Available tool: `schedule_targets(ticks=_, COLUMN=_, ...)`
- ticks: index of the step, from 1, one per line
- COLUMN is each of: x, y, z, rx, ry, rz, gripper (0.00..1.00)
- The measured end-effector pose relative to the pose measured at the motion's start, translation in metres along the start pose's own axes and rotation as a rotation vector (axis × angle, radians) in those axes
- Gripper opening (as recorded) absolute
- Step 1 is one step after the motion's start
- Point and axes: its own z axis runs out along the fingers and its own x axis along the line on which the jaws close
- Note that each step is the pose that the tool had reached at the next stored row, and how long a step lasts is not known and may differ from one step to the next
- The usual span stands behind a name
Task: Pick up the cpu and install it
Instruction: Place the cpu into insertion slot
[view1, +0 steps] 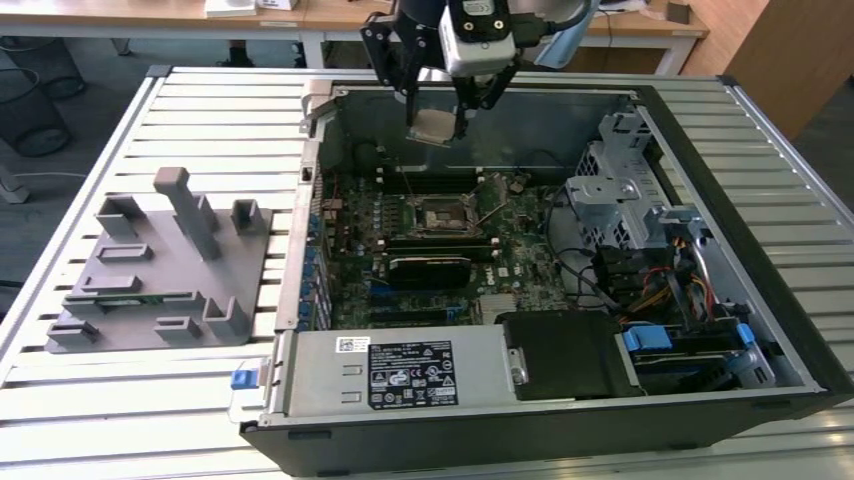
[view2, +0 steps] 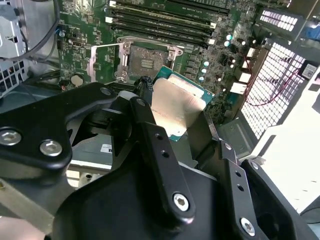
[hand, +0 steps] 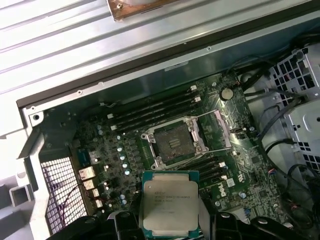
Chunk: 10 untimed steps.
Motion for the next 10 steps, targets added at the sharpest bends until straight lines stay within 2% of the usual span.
schedule_targets(ticks=10, x=0.0000, y=0.0000, z=0.0004, rx=-0.0012, ry=-0.0049, rz=0.065, gripper=0.53)
